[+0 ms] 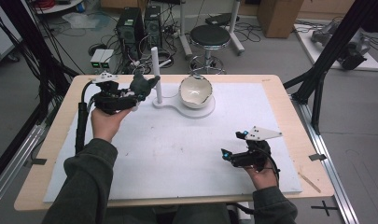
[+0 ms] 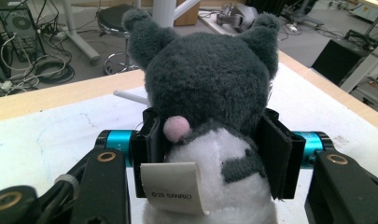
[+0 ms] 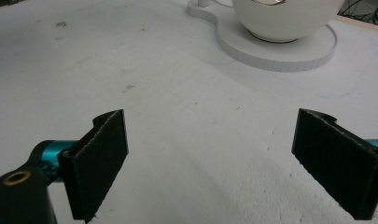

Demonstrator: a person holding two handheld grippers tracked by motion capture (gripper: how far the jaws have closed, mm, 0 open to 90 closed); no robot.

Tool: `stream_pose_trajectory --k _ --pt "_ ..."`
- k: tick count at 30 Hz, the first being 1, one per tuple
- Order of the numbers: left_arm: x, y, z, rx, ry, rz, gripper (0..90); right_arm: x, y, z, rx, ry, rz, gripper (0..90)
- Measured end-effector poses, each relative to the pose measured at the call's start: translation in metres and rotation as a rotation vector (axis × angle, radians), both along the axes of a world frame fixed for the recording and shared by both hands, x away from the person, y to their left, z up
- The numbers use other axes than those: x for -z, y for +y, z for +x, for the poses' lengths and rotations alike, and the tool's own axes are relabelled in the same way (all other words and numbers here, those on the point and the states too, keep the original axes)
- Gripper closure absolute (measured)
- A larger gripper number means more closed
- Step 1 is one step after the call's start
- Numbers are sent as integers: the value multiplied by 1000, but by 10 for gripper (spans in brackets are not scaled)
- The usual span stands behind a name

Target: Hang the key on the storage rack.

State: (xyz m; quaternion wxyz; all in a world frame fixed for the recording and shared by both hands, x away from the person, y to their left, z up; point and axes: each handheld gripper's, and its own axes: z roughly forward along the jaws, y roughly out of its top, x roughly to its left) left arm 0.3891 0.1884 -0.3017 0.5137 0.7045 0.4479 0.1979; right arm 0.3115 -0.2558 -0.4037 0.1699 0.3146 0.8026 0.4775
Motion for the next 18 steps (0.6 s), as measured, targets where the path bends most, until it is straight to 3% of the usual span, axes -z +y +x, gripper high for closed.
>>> stream_pose_trajectory --k 18 --pt "5 -3 7 -19 13 2 471 0 0 0 0 -2 1 97"
